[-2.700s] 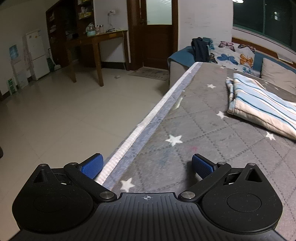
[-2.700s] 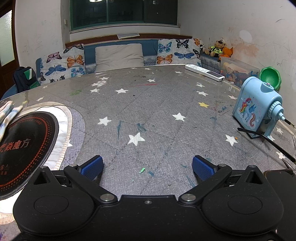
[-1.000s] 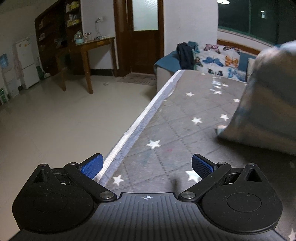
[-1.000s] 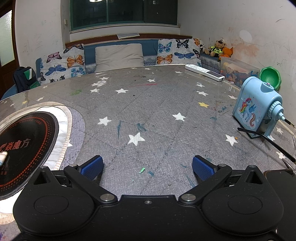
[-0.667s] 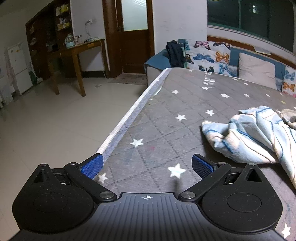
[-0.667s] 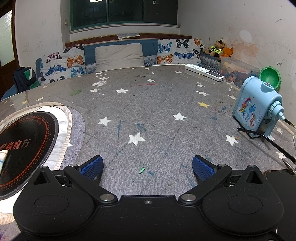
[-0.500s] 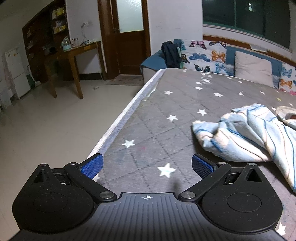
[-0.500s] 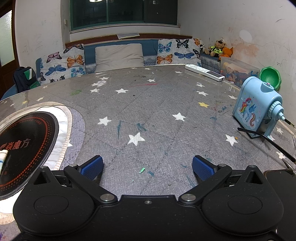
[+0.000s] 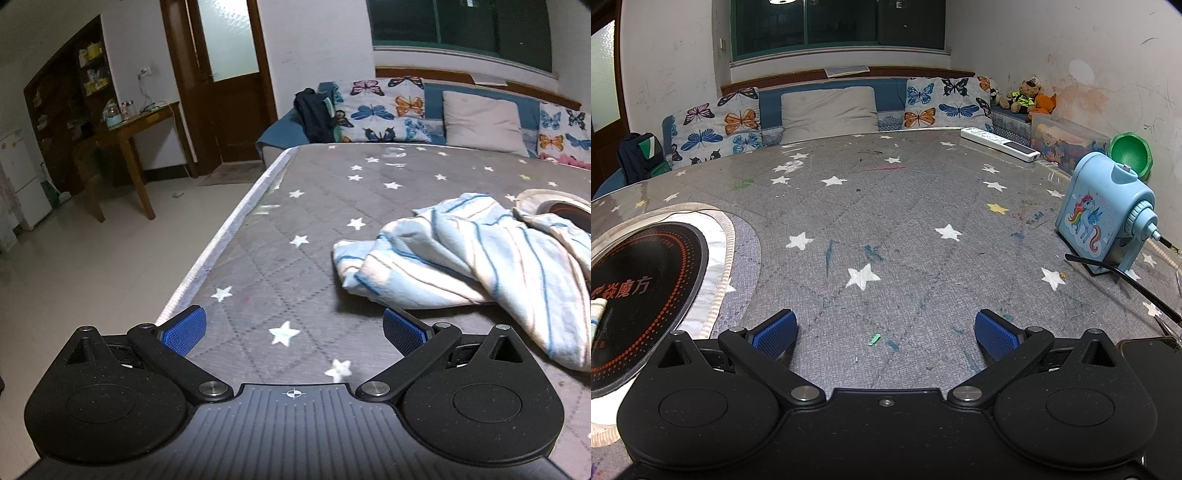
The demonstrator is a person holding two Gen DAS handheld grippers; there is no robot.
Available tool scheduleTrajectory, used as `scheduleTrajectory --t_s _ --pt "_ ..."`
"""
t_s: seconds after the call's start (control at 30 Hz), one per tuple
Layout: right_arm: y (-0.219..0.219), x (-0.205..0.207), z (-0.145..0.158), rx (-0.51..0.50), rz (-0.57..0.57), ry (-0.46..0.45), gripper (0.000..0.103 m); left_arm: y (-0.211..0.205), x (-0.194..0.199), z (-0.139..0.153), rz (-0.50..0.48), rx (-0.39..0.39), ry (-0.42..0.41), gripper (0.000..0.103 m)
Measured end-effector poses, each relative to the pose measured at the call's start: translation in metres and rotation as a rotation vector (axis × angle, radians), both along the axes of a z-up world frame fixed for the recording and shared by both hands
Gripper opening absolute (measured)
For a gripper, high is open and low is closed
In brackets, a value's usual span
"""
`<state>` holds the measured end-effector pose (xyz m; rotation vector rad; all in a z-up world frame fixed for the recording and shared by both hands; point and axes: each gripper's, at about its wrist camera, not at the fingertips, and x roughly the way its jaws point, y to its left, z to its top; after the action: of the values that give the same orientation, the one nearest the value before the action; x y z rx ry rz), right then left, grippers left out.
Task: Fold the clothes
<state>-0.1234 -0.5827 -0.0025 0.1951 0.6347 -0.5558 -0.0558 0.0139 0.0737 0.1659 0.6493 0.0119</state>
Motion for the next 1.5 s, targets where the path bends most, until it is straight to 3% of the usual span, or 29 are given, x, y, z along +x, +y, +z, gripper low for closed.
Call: scheduleTrajectory --t_s 0.4,0.87,1.1,1.5 --pt "0.001 0.001 0.000 0.001 0.000 0.000 0.103 -0.026 -0.012 -0.004 -0.069 0.028 0.031 0.103" --pt "0.020 -0.004 0.006 0.029 -0.029 0.026 0.103 -0.036 -0.020 -0.009 -0.082 0.048 0.046 0.103" --pt "0.067 -0.028 0.029 -0.008 0.004 -0.074 0.103 -0.033 -0.026 -0.007 -0.090 0.016 0.025 0.103" --pt "0.204 -0.053 0.060 -0.148 0.277 -0.219 0.103 -0.035 -0.044 0.003 -0.101 -0.004 -0.013 0.103"
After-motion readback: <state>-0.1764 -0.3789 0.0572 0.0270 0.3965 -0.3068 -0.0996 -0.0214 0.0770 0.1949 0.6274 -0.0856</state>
